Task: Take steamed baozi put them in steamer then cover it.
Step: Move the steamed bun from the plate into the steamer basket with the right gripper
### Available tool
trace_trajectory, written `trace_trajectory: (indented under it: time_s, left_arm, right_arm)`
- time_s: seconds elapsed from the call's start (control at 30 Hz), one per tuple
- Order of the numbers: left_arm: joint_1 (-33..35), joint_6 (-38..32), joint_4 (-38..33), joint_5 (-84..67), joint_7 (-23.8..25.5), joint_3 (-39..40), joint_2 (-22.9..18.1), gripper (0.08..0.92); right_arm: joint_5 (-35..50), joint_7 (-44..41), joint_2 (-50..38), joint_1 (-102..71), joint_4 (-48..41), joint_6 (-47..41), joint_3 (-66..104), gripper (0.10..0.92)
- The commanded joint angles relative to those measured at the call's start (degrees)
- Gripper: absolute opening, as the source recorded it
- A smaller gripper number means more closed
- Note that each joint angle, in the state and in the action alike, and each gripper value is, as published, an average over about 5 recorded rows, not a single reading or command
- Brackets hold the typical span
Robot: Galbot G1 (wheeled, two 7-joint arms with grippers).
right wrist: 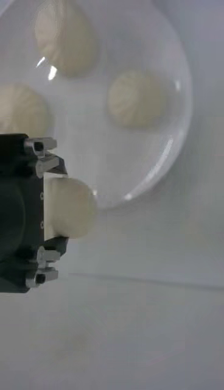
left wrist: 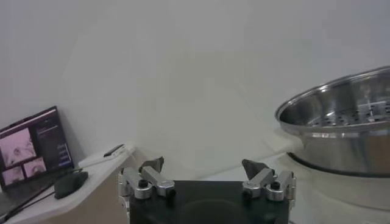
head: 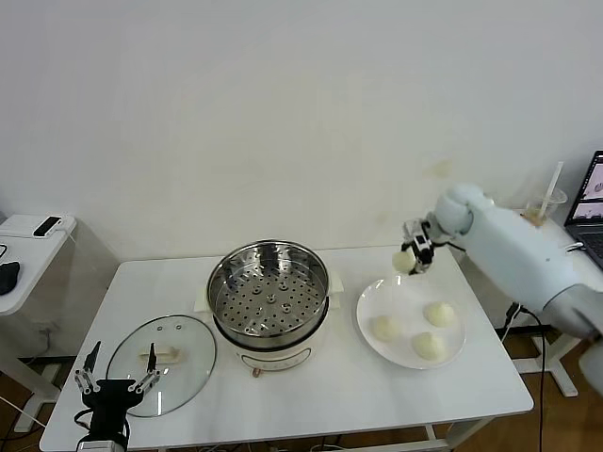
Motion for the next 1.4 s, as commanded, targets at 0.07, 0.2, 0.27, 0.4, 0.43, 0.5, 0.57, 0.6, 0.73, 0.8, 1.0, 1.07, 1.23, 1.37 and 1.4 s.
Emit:
trace_trajectory:
  time_s: [0.07, 0.2, 0.27, 0.4, 0.43, 0.5, 0.57, 0.6, 0.73, 0.8, 1.0, 1.07, 1.23, 1.37, 1.4]
  left_arm:
    - [-0.32, 0.23, 0.04, -0.58, 0.16, -0.26, 0.67, 0.823]
    - [-0.44, 0.41, 0.13, -1.06, 0.30, -0.76, 1.01, 0.823]
    - [-0.45, 0.51, 0.13, -1.28, 0.38, -1.12, 1.21, 0.823]
    - [-0.53, 0.82, -0.02, -1.56, 0.53, -1.68, 1.53, 0.823]
    - [-0.55, 0.90, -0.06, -1.58, 0.55, -1.72, 1.56, 0.823]
    - [-0.59, 0.98, -0.14, -1.57, 0.59, -1.75, 1.59, 0.823]
    - [-0.61, 0.98, -0.12, -1.57, 0.60, -1.85, 1.55, 0.823]
    - [-0.59, 0.95, -0.07, -1.58, 0.60, -1.94, 1.52, 0.823]
    - [-0.57, 0.84, 0.06, -1.60, 0.56, -2.22, 1.23, 0.823]
    - [-0.58, 0.83, -0.04, -1.56, 0.54, -2.23, 1.00, 0.823]
    - [-0.47, 0.81, -0.37, -1.55, 0.52, -2.65, 0.55, 0.823]
    - [-0.40, 0.75, -0.27, -1.55, 0.48, -2.85, 0.42, 0.823]
    - [-0.13, 0.63, -0.18, -1.49, 0.40, -2.91, 0.10, 0.823]
    - [-0.11, 0.65, -0.51, -1.49, 0.40, -2.98, 0.04, 0.823]
    - [-0.11, 0.64, -0.53, -1.49, 0.39, -3.01, 0.04, 0.823]
  right_arm:
    - [13.80, 0.30, 0.94, 15.20, 7.48, -1.33, -11.25, 0.636]
    - [15.76, 1.76, 5.59, 18.89, 8.09, -0.48, -15.30, 0.636]
    - [17.24, 2.85, 8.43, 19.87, 8.04, 0.02, -17.28, 0.636]
    - [20.03, 5.06, 14.40, 19.77, 7.72, 1.31, -20.15, 0.636]
    - [20.37, 5.47, 15.62, 19.53, 7.68, 1.72, -20.63, 0.636]
    - [20.82, 6.26, 18.01, 18.93, 7.70, 2.87, -21.74, 0.636]
    - [20.67, 6.87, 19.96, 18.46, 7.53, 4.47, -22.97, 0.636]
    - [20.30, 7.21, 20.95, 18.18, 7.27, 5.61, -23.65, 0.636]
    - [17.07, 8.66, 24.10, 16.96, 4.51, 10.99, -25.75, 0.636]
    - [14.40, 9.54, 25.50, 16.02, 2.29, 14.17, -26.56, 0.636]
    - [6.00, 11.59, 28.21, 11.61, -4.17, 22.89, -27.21, 0.636]
    - [4.06, 12.50, 28.89, 10.15, -5.90, 25.03, -26.85, 0.636]
    - [-3.34, 14.70, 31.35, 7.39, -10.49, 31.20, -24.40, 0.636]
    - [-6.99, 15.51, 32.75, 6.31, -12.92, 34.04, -23.56, 0.636]
    - [-7.41, 15.55, 32.92, 6.12, -13.27, 34.33, -23.47, 0.636]
